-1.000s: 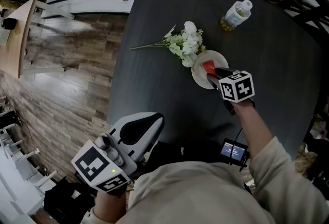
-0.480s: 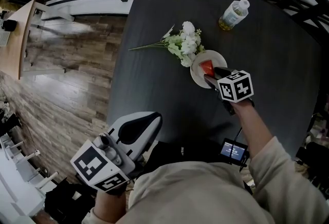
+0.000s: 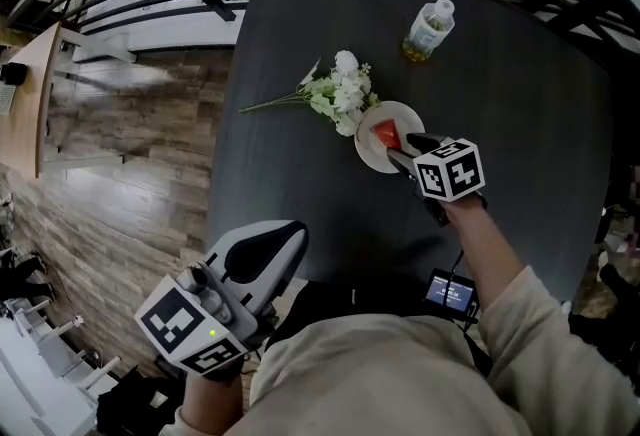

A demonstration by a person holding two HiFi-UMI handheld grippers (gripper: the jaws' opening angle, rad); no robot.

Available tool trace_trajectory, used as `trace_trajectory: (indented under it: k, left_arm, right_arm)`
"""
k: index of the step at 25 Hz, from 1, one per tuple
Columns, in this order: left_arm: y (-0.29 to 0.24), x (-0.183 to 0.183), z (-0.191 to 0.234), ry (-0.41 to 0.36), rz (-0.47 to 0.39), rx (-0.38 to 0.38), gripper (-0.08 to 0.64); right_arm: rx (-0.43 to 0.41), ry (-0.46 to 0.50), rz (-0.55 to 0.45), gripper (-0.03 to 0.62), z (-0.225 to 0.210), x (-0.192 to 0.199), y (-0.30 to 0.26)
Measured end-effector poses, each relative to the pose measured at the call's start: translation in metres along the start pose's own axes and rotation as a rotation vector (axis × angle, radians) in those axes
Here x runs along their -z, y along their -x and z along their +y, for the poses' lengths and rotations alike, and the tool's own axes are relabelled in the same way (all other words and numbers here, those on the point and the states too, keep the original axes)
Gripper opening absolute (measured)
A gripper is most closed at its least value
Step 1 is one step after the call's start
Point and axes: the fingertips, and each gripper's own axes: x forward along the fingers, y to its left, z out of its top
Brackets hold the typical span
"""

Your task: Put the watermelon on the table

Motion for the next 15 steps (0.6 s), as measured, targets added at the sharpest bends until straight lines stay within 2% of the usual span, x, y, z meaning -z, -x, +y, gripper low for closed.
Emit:
trace_trajectory:
  k: [10, 15]
  left_arm:
    - [-0.011, -0.026, -0.04, -0.102, 0.011, 0.103, 0.003]
    - [-0.028, -0.043, -0.064, -0.145, 0.014, 0.2, 0.003]
  right_arm:
    - [0.013, -0.065, -0.13, 0.216, 0.003, -0.011, 0.069]
    - [0.006, -0.099, -0.25, 0.195, 0.01, -0.026, 0.123]
